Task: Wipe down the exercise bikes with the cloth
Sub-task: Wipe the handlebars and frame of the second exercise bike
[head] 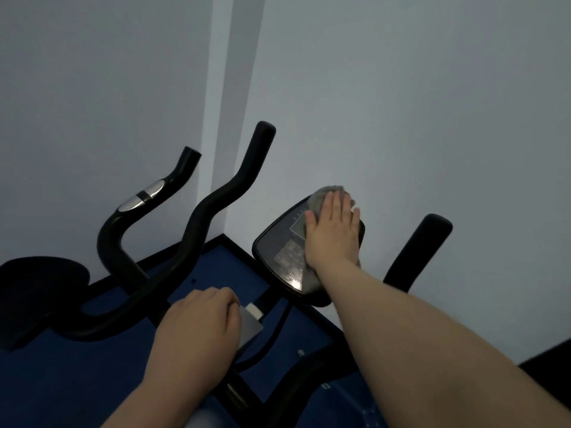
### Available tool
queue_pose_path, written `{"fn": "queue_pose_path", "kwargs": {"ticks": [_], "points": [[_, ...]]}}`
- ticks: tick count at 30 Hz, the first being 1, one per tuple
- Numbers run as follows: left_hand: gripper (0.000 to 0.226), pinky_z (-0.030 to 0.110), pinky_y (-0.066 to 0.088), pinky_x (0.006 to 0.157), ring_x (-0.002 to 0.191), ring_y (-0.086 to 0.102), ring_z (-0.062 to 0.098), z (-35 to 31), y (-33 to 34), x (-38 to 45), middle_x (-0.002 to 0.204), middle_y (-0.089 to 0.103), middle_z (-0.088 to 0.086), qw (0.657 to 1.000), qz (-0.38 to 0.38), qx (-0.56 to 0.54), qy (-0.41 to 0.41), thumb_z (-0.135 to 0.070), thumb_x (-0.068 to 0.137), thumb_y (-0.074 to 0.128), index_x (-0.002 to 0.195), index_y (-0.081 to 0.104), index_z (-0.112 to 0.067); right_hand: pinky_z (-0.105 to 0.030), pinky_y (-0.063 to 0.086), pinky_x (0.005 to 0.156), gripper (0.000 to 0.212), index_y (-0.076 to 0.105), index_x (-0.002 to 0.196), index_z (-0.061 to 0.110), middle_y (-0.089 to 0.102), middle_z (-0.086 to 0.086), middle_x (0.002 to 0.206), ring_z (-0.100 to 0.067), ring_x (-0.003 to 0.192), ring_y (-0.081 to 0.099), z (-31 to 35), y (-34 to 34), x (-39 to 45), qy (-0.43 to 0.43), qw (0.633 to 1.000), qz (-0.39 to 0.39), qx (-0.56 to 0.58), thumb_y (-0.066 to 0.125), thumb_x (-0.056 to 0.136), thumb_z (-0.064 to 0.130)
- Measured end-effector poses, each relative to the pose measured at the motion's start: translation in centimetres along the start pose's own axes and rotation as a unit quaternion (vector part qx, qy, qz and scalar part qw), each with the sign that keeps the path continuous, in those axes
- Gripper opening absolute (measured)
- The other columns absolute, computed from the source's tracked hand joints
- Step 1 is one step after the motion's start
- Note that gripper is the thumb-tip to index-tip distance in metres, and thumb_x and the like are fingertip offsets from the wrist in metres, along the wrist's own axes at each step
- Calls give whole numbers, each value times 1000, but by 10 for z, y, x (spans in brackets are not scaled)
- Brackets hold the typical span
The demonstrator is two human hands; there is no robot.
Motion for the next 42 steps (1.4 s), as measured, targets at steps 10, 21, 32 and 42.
{"fn": "queue_pose_path", "kwargs": {"ticks": [10, 21, 32, 42], "points": [[26, 29, 40, 73, 86, 54, 11, -3, -4, -2, 92, 61, -10, 1000, 9, 4, -6, -31, 97, 38, 103, 63, -27, -41, -21, 111, 68, -30, 140, 10, -29, -8, 154, -25, 142, -26, 32, 30, -74, -32, 994, 106, -21, 6, 98, 50], [26, 25, 43, 72, 82, 53, 6, 3, -4, -2, 86, 60, -14, 1000, -16, -6, -20, -31, 98, 36, 97, 62, -29, -41, -9, 118, 68, -8, 150, 6, -10, -13, 159, -27, 146, -11, -2, 10, 1, 38, 999, -16, -9, 9, 99, 48], [26, 27, 42, 69, 81, 53, 7, -2, -8, -6, 86, 60, -13, 1000, -10, 4, -19, -31, 98, 38, 98, 63, -28, -40, -15, 116, 65, -23, 145, 14, -27, -5, 155, -22, 142, -26, 56, 24, -78, -201, 971, 126, -34, 12, 101, 45], [24, 27, 45, 72, 82, 53, 6, 2, -6, -5, 86, 60, -13, 999, -22, -7, -45, -29, 98, 39, 96, 63, -26, -42, -12, 117, 67, -16, 149, 8, -20, -12, 158, -28, 144, -20, -5, 9, 2, -4, 997, 80, 18, 12, 100, 45]]}}
Point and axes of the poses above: each hand's wrist, its own x-axis towards the middle knuckle, its own y-axis out of the palm, z = x × y, the point moved 7 cm from there along x, towards the middle knuckle
